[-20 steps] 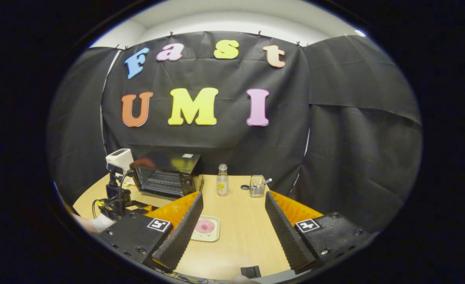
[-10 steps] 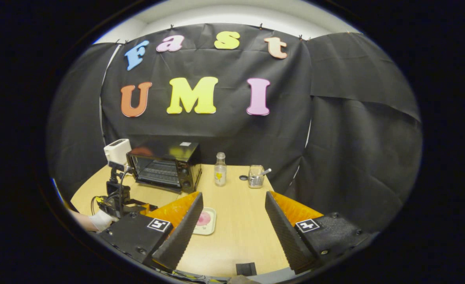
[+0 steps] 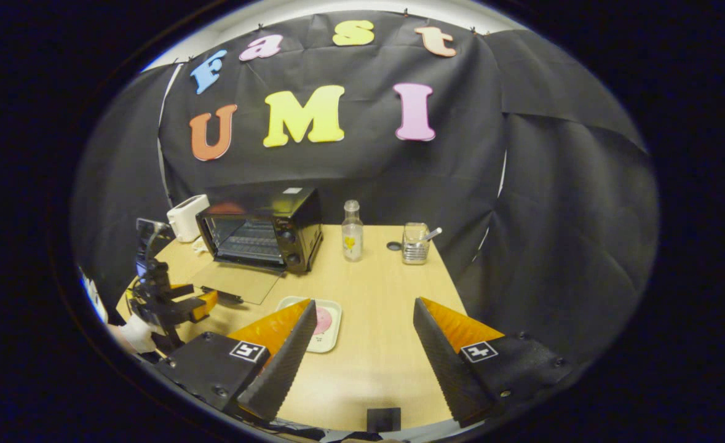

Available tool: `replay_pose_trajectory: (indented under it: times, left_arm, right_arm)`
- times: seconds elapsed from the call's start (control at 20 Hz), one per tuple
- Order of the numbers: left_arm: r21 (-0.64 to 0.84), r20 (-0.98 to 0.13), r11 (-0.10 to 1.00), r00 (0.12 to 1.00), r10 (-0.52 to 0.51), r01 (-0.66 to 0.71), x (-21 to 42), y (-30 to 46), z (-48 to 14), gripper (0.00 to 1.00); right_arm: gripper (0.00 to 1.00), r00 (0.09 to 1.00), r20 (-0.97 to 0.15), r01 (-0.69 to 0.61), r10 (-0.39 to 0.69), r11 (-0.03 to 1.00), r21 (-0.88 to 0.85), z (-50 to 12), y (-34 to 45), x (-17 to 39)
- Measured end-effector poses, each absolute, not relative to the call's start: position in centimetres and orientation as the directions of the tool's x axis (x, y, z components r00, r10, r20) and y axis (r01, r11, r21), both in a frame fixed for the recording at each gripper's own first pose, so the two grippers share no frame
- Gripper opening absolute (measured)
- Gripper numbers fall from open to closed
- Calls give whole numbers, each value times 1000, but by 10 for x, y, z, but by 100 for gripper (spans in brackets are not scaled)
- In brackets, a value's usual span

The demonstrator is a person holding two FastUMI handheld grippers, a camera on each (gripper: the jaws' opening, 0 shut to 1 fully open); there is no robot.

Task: Open the electric oven with the left hand, put the food in, and close the electric oven.

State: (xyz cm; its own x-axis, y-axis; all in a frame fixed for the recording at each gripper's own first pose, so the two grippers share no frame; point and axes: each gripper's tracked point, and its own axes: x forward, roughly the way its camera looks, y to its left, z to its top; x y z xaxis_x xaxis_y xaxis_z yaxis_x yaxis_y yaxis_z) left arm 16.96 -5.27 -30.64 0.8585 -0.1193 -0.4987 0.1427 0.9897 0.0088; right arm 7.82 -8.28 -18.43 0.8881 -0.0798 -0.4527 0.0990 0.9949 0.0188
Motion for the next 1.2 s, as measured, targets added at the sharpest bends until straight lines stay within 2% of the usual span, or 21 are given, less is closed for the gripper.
replay_pose_trajectory:
  times: [0.25, 0.55, 0.65, 0.75, 0.85, 0.9, 0.95, 1.0, 1.05, 1.15, 1.2]
  left_arm:
    - [12, -406, 998, 912, -51, 61, 129, -29, -228, 97]
    - [61, -310, 997, 948, 69, -52, 78, -22, -131, 97]
    - [70, -279, 994, 955, 103, -87, 65, -25, -107, 97]
    - [64, -264, 991, 955, 132, -119, 55, -30, -90, 97]
    - [73, -249, 987, 955, 159, -145, 46, -32, -76, 97]
    - [76, -245, 985, 955, 170, -156, 42, -33, -72, 97]
    - [75, -247, 983, 952, 180, -167, 39, -34, -70, 97]
    - [74, -248, 981, 950, 191, -178, 35, -35, -69, 97]
    - [72, -250, 979, 947, 203, -191, 32, -34, -67, 97]
    - [73, -254, 973, 940, 229, -217, 28, -31, -67, 97]
    - [72, -256, 971, 937, 238, -227, 25, -31, -67, 97]
  right_arm:
    - [93, 814, -581, 25, 18, 997, 67, -253, -84, 120]
    - [77, 693, -696, -42, 187, 975, 219, -322, -67, 161]
    - [64, 655, -721, -34, 226, 962, 271, -341, -61, 175]
    - [62, 616, -744, -41, 260, 953, 300, -357, -56, 185]
    - [56, 578, -767, -38, 277, 949, 314, -372, -53, 196]
    - [43, 562, -775, -34, 289, 944, 327, -378, -51, 200]
    - [48, 538, -788, -23, 300, 940, 341, -385, -49, 202]
    - [33, 510, -799, -12, 317, 932, 363, -391, -45, 202]
    - [37, 489, -805, -6, 337, 923, 384, -394, -41, 201]
    - [30, 464, -813, 8, 353, 916, 402, -396, -37, 204]
    - [24, 442, -826, 30, 351, 914, 404, -398, -37, 202]
